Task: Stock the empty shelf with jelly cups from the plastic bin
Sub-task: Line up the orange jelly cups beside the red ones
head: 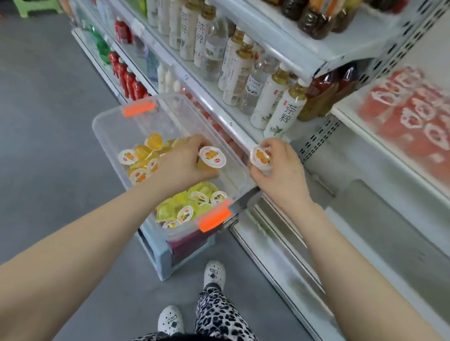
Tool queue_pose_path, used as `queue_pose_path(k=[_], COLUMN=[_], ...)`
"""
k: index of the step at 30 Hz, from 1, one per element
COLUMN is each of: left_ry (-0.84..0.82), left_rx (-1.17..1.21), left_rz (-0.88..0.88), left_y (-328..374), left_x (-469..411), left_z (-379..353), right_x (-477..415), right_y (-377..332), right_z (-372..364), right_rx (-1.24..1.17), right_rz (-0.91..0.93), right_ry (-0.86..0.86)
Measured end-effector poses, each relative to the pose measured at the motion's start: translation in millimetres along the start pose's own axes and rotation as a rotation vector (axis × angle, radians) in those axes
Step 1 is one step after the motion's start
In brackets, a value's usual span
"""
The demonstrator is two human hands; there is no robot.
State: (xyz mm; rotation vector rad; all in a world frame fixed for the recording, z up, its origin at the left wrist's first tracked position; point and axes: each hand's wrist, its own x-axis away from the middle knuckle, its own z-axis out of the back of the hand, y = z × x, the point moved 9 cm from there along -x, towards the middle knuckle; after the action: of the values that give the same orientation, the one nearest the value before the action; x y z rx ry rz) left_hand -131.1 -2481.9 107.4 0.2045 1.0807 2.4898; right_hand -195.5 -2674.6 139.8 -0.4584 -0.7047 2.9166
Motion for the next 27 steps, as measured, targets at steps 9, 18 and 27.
queue_pose_path(k=[9, 18, 27], left_ry=[-0.072, -0.122, -0.140], left_rx=[0.079, 0.101, 0.110], left_rz=[-0.257, -0.549, -0.634], left_y=[137.8, 291.1, 433.7], left_x=[-11.3, -3.1, 2.9], left_z=[-33.0, -86.9, -178.9], right_x=[54.2, 124.3, 201.6], right_y=[43.4, 110.3, 226.1], right_z=[143.1, 274.5, 398.7], right_rx=[0.061, 0.195, 0.230], right_rz=[-0.137, -0.273, -0.464], right_ry=[0.258, 0.478, 0.592])
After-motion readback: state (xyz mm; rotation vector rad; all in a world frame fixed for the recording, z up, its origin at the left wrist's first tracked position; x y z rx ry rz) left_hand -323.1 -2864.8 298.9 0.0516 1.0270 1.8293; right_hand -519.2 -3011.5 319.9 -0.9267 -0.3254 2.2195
